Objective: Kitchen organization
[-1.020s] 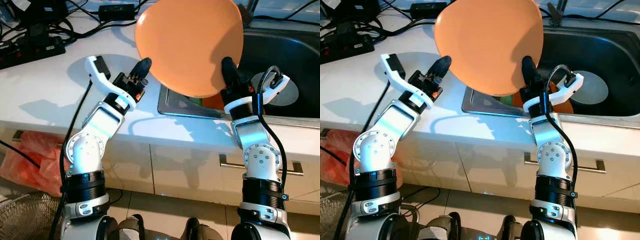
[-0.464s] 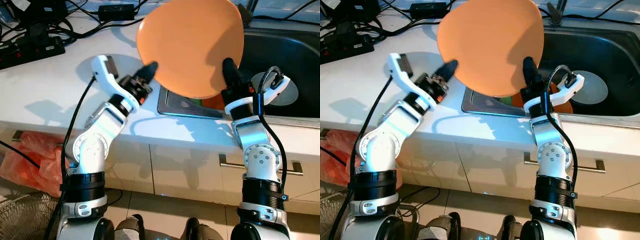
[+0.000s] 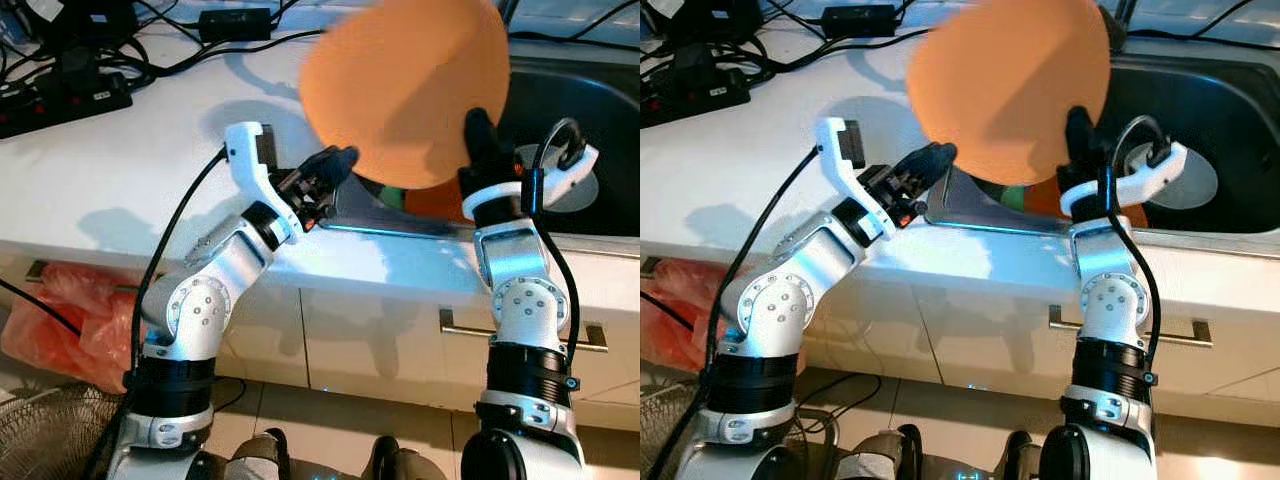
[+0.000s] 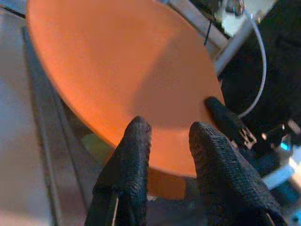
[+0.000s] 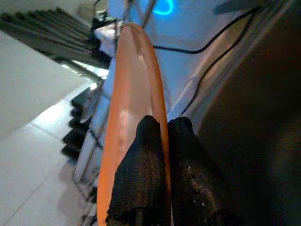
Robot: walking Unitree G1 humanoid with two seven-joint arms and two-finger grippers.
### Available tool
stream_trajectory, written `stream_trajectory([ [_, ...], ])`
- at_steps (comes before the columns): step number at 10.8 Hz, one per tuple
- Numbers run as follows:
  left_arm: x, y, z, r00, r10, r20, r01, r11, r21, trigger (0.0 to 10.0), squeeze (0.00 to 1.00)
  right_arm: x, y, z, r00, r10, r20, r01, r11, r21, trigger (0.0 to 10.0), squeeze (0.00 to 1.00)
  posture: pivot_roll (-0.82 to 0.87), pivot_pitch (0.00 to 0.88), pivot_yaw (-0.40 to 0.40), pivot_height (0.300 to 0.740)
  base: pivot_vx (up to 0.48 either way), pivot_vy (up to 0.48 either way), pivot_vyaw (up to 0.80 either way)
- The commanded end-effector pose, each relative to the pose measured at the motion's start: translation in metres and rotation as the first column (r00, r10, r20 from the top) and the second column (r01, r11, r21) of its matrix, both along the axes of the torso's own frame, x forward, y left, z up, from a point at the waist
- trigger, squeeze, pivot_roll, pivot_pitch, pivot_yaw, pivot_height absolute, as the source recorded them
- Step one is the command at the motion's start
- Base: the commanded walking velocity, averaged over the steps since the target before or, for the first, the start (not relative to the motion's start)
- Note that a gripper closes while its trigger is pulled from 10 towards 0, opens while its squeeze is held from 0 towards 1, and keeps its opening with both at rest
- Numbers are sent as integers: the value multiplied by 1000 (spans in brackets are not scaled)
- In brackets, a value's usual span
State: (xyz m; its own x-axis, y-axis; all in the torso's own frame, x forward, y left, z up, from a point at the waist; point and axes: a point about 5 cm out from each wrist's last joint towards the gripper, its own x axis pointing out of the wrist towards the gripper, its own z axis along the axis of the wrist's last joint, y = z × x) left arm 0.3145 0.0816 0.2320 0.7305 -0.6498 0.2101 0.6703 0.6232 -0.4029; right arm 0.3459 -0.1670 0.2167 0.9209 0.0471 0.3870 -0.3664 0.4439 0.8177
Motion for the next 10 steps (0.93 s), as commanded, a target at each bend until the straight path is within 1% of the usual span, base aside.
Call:
stream_trajectory([
  [1,-4,-2,-2,1000,-17,22,16,999,44,10000,0,2,-7,16,997,-52,51,53,999,-6,0,0,162,158,42,740,0,0,0],
  [2,-4,-3,-3,999,-9,36,6,997,83,10000,0,4,-12,16,996,-85,37,86,996,-15,0,0,162,158,41,740,0,0,0],
  [3,-3,-4,-6,998,12,61,-22,987,157,10000,0,7,-22,15,991,-135,16,135,991,-9,0,0,162,160,41,740,0,0,0],
  [5,-3,-4,-12,996,19,88,-40,968,248,10000,0,9,-32,14,983,-185,-3,185,983,6,0,0,163,161,40,740,0,0,0],
  [6,-4,-5,-21,994,14,113,-53,934,353,10000,0,12,-41,12,969,-246,-35,244,968,-65,863,0,163,163,39,740,0,0,0],
  [7,-5,-4,-25,992,5,123,-54,915,399,10000,0,12,-46,11,963,-267,-34,263,961,-85,10000,0,164,163,38,740,0,0,0],
  [8,-4,-2,-27,991,11,130,-65,904,423,10000,0,12,-47,13,959,-285,-14,279,948,-151,10000,0,166,164,38,740,0,0,0],
  [9,-3,0,-28,990,18,140,-80,891,446,10000,0,13,-48,14,956,-293,-2,288,938,-192,10000,0,166,163,37,740,0,0,0],
  [10,-3,1,-28,989,21,144,-84,892,444,10000,0,13,-50,15,950,-313,13,306,916,-259,10000,0,167,164,37,740,0,0,0],
])
